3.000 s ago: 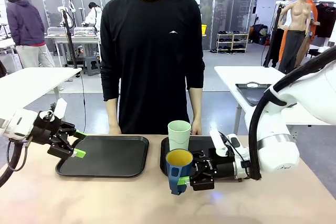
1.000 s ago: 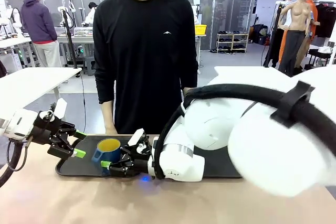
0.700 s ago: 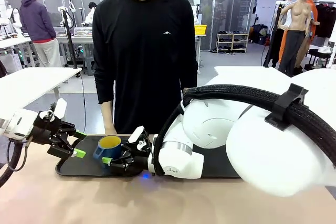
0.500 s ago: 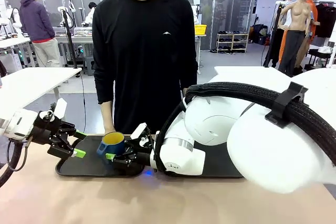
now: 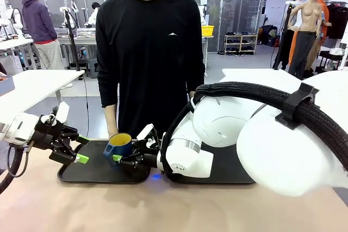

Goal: Sort and store the cups by type.
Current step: Pick up the Handle plastic cup and place it into the empty Flat Tray.

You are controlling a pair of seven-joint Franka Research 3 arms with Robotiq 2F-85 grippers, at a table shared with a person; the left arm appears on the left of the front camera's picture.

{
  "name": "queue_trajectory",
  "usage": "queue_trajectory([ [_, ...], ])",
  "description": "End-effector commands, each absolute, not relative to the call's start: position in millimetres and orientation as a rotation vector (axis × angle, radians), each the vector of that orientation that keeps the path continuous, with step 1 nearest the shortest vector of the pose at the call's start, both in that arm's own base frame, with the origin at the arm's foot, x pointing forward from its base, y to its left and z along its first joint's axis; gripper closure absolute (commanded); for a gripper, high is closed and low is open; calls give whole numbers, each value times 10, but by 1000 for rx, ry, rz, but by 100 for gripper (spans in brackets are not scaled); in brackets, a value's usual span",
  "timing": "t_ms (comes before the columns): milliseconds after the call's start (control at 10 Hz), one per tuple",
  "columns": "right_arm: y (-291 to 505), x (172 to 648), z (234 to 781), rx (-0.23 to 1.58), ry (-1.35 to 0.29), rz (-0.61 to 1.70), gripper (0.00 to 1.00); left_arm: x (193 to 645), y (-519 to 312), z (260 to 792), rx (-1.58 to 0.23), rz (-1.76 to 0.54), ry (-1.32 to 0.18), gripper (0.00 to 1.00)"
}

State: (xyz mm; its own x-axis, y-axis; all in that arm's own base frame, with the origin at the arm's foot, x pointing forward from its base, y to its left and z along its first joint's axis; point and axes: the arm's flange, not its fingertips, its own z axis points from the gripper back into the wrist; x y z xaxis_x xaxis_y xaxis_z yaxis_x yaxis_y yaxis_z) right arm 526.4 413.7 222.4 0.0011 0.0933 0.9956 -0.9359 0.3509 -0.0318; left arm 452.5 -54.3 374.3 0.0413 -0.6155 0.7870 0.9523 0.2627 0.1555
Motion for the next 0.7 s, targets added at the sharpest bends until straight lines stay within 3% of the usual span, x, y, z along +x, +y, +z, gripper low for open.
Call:
queue_trajectory([
  [0, 4398, 4731, 1773, 805, -1355, 959, 24, 4521, -555, 3730, -475, -1272, -918, 0],
  [600, 4427, 4781, 1631, 828, -1324, 932, 24, 4521, -555, 3730, -475, -1272, -918, 0],
])
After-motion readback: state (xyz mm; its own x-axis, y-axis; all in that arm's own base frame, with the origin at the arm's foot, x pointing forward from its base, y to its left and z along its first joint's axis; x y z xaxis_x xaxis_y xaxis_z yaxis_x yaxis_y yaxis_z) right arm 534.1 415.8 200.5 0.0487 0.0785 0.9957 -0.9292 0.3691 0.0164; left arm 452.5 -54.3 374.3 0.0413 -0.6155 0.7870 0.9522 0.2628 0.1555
